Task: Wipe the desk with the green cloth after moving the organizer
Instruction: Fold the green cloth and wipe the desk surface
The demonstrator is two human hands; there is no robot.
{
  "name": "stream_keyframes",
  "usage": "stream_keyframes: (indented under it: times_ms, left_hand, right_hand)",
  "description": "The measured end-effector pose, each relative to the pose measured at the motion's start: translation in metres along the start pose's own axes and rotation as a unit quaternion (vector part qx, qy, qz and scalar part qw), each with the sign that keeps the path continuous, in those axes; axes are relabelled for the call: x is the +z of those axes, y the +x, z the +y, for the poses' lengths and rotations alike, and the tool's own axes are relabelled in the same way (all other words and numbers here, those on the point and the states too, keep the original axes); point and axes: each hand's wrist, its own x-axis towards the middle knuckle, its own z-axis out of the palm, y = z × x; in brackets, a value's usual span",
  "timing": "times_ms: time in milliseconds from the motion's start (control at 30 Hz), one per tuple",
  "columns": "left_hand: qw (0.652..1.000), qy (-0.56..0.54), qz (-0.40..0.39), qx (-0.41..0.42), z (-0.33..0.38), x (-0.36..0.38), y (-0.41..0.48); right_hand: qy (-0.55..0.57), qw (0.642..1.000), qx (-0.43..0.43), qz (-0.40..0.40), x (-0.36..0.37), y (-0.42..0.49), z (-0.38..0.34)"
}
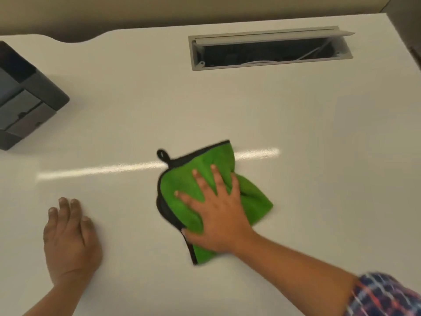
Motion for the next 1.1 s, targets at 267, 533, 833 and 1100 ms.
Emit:
stream_keyframes:
  times_ms: [267,533,833,1100]
  left_hand:
    - [1.0,0.008,-0.004,-0.001,0.003,-0.001,-0.001]
    - [1.0,0.015,-0.004,0.005,-0.002,0.002,0.001]
    - [1.0,0.007,-0.007,-0.003,0.007,-0.006,-0.003]
    - [1.0,-0.011,-0.007,-0.013,0.01,-0.01,-0.006]
  right_hand:
    - [-0.057,0.985,0.147,-0.069,-0.008,-0.145,0.125]
    - [-0.01,0.911,0.412,0.003,-0.033,0.012,0.175]
    - [0.006,0.997,0.077,-0.006,-0.007,0.002,-0.006]
    - [0.006,0.992,0.117,-0.049,0.005,-0.122,0.048]
